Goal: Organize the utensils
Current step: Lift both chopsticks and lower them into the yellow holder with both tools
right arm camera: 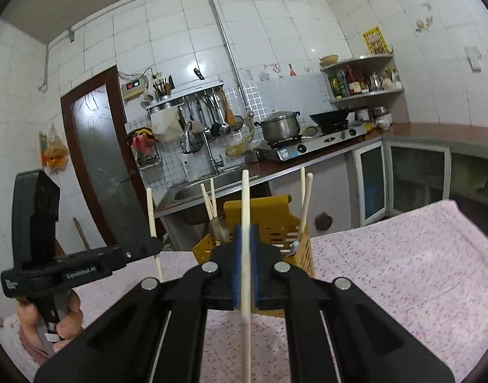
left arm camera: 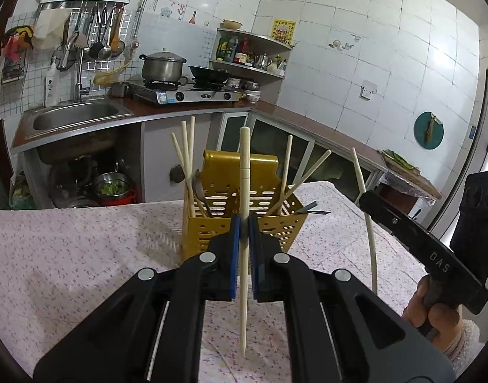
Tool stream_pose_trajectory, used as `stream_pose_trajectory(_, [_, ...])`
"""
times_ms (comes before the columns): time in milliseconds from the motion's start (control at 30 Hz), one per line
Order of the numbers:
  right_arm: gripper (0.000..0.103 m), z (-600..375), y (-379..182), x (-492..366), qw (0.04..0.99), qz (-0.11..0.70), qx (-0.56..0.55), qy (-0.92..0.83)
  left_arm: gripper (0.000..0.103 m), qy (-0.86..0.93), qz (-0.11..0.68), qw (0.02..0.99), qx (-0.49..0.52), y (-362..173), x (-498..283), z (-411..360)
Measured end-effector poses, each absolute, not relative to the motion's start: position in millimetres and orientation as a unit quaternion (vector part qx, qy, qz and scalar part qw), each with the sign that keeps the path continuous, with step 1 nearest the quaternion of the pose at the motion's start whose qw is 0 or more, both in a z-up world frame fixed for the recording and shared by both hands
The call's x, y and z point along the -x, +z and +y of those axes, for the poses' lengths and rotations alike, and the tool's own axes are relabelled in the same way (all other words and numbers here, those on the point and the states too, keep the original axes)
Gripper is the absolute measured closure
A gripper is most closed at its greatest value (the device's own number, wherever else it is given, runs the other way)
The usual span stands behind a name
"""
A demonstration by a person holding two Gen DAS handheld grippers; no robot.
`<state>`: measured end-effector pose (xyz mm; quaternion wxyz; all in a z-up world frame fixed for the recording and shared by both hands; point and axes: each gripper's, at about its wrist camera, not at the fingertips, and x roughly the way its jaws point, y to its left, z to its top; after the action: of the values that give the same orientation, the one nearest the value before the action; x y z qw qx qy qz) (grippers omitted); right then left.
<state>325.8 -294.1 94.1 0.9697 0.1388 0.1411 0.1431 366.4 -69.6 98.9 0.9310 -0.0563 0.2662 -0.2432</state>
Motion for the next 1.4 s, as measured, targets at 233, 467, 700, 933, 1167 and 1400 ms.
stream_pose_trajectory(233, [0.097, -295, 107, -332, 0.972, 0.123, -0.143, 0.14, 0.099, -0.241, 0.26, 0.933, 0.063, 121, -372, -68])
stream_pose_trajectory(467, [0.097, -298, 146, -365, 0.979, 0.029, -0.147, 0.141, 0.099, -0.229, 0.17, 0.958, 0.036, 179, -386, -83])
stream_pose_trajectory(700, [0.097, -300, 161, -388, 0.982, -0.046, -0.158, 0.094, 0.099, -0.215, 0.122, 0.969, 0.015, 193, -410, -94])
stream_pose_trajectory(933, [0.097, -292, 155, -403, 0.984, -0.1, -0.143, 0.027, 0.099, -0.212, 0.108, 0.971, 0.026, 177, -429, -88])
stream_pose_trajectory(1167, [0.097, -286, 145, -408, 0.983, -0.132, -0.13, 0.01, 0.099, -0.211, 0.126, 0.969, 0.033, 149, -440, -81])
stream_pose_trajectory(1400, [0.097, -286, 150, -404, 0.983, -0.136, -0.121, 0.014, 0.099, -0.212, 0.146, 0.965, 0.046, 132, -452, -78])
